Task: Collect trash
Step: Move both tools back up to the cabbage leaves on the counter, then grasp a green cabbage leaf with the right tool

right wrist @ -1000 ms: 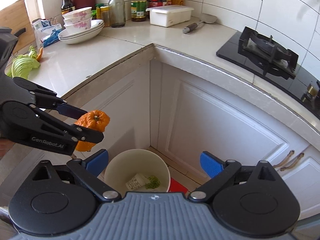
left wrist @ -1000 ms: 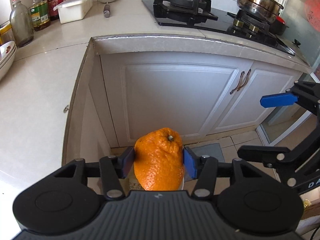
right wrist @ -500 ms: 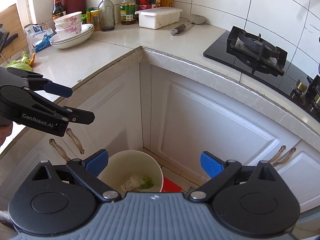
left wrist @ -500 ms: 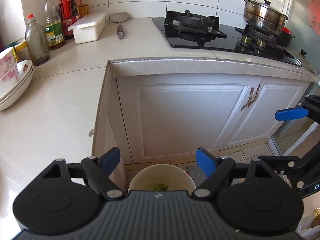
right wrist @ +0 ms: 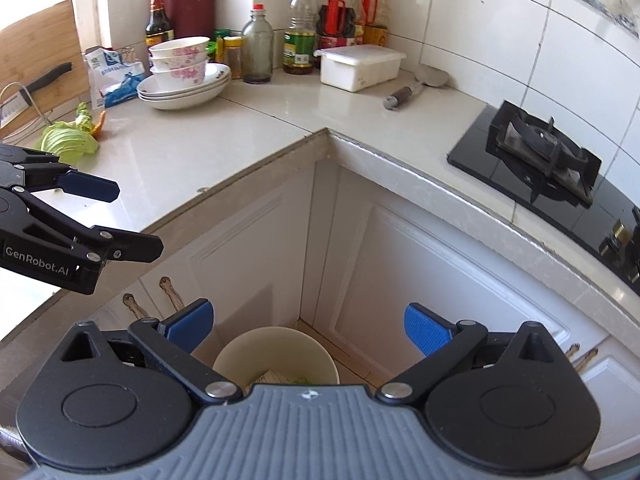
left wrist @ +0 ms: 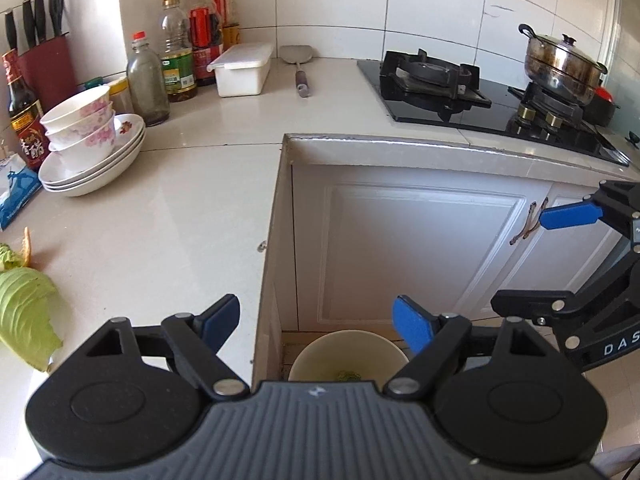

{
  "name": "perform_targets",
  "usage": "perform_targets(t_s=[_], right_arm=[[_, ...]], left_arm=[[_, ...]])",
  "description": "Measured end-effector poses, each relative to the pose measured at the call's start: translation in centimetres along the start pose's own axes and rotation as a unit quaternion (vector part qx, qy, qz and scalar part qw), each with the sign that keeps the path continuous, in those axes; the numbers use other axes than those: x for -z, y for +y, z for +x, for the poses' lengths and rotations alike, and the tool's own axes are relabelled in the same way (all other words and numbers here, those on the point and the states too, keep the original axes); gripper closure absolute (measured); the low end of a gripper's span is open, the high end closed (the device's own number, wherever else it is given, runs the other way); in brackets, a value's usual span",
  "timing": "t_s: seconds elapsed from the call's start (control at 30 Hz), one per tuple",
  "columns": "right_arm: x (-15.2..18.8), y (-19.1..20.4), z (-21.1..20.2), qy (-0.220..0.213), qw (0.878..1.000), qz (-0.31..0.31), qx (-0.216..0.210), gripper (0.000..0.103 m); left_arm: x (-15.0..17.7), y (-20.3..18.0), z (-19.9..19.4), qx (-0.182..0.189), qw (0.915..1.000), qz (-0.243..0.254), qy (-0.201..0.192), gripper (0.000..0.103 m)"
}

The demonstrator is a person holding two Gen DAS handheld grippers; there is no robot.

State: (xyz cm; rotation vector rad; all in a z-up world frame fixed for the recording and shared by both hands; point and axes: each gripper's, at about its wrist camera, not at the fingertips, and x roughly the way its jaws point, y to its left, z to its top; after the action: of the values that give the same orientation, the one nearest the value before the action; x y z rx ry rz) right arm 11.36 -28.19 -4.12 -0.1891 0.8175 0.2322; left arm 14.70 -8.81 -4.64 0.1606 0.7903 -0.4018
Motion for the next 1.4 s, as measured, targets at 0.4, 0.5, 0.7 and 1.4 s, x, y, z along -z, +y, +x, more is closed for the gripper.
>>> perform_targets(t_s=[0.4,0.5,0.7,1.4], right_arm=[[-3.8,4.5,1.4,-0.025,0.995,-0.069,-0.065,0.000],[-5.0,5.9,2.2,-0.027,0.992,-0.085,-0.090,0.000],[-8.0,9.9,4.2,-0.032,0.981,-0.124,-0.144,0.000],[-17.5,22.8,12.6,-0.020,0.936,-0.210,-0.281,0.000]], left_arm=[[2.4,5.9,-3.5,-0.087,0.9934,-0.074,-0.011,0.019],[3.1,7.7,-4.3,-0.113,0.9890,-0.095,-0.012,0.019],[4.8,10.7,-6.6,-0.171,0.9786,-0.115,-0.012,0.017],[7.8,19.3,-9.4,-0.262,0.9450,-0.194,-0.018,0.008]])
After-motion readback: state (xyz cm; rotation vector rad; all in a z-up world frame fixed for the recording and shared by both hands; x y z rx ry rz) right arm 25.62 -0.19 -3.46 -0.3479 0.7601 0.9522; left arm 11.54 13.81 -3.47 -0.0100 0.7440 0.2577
